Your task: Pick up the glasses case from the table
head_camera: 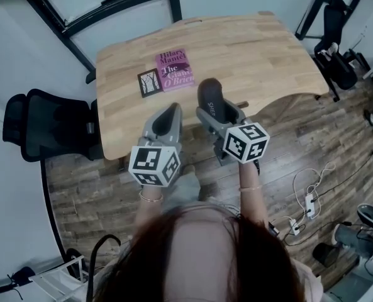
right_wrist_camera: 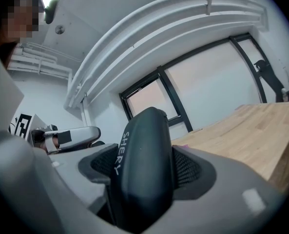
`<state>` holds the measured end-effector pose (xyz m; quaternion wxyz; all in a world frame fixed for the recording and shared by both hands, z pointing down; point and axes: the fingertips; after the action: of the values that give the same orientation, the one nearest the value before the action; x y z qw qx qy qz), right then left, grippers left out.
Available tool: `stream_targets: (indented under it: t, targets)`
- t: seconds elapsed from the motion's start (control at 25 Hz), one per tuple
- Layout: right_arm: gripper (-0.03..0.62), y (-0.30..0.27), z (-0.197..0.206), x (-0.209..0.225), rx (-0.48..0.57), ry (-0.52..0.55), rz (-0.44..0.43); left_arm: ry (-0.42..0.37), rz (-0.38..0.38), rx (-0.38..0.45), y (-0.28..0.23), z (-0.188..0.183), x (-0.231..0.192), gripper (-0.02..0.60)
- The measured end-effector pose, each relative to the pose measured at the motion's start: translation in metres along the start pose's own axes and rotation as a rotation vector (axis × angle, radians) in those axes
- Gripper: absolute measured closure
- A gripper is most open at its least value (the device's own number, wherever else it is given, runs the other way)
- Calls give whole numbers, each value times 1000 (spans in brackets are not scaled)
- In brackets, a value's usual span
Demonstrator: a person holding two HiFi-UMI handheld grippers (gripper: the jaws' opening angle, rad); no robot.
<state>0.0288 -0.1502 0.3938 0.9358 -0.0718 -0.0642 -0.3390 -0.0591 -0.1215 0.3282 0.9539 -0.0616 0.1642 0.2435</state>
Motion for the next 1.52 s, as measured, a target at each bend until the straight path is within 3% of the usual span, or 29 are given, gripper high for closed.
stream_targets:
  t: [1.52]
  targets:
    - [247, 113, -25, -63, 160, 68, -37, -46, -8, 42, 84, 19, 75, 572]
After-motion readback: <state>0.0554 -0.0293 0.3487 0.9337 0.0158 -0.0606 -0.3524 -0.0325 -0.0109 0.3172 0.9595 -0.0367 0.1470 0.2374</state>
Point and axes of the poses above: the fingertips, and each gripper's own axes: y backward along the fingers, x to its right, z out of its underside, and after that the axes turned 14 degrees about y, right-handed
